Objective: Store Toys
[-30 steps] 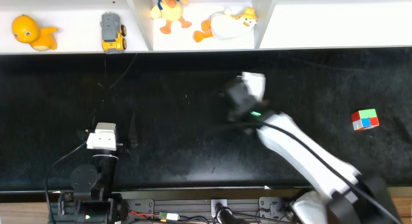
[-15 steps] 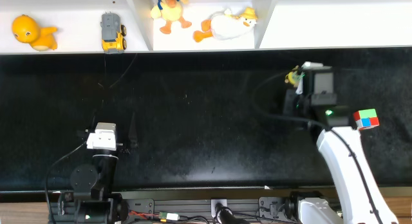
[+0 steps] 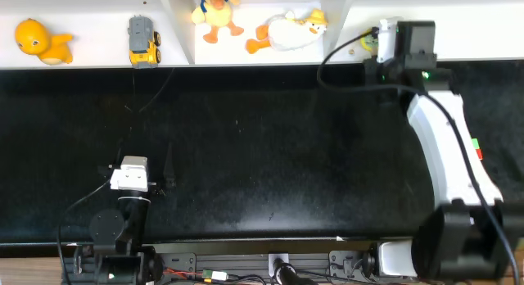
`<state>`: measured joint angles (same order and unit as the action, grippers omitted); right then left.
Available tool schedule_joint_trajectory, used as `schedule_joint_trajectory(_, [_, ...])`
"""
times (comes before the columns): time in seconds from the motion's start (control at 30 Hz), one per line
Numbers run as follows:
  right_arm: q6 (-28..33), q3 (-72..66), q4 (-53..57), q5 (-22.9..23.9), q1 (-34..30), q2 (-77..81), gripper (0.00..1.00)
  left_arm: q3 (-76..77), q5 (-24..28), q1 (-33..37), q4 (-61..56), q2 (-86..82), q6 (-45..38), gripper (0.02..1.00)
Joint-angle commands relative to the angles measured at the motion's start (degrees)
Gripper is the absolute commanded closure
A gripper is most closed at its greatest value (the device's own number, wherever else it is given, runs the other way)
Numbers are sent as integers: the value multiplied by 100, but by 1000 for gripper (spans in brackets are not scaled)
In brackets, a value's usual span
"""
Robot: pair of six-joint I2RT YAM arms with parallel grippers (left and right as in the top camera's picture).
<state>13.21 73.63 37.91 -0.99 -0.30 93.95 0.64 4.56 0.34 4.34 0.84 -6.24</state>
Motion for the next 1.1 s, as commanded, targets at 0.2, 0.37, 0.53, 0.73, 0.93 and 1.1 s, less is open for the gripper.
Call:
schedule_joint_trajectory(0.2, [269, 863, -468, -352, 22, 1021, 958, -20, 96, -42, 7, -70, -105, 20])
schedule_joint_trajectory(0.37, [251, 990, -750, -365, 70, 1331, 958, -20, 96, -42, 7, -70, -105, 20])
schedule_joint_trajectory(0.53, [94, 990, -796, -361, 70, 1416, 790, -20, 96, -42, 7, -70, -105, 20])
schedule_joint_trajectory(0.73, [-24, 990, -728, -343, 63, 1386, 139, -20, 96, -42, 7, -70, -105, 20])
schedule_joint_trajectory(0.93, [-55, 901, -199, 17, 61, 1104, 5, -20, 96, -42, 7, -70, -105, 20])
schedule_joint_trajectory(1.1, [-50, 223, 175, 608, -92, 262, 5, -20, 96, -42, 7, -70, -105, 20])
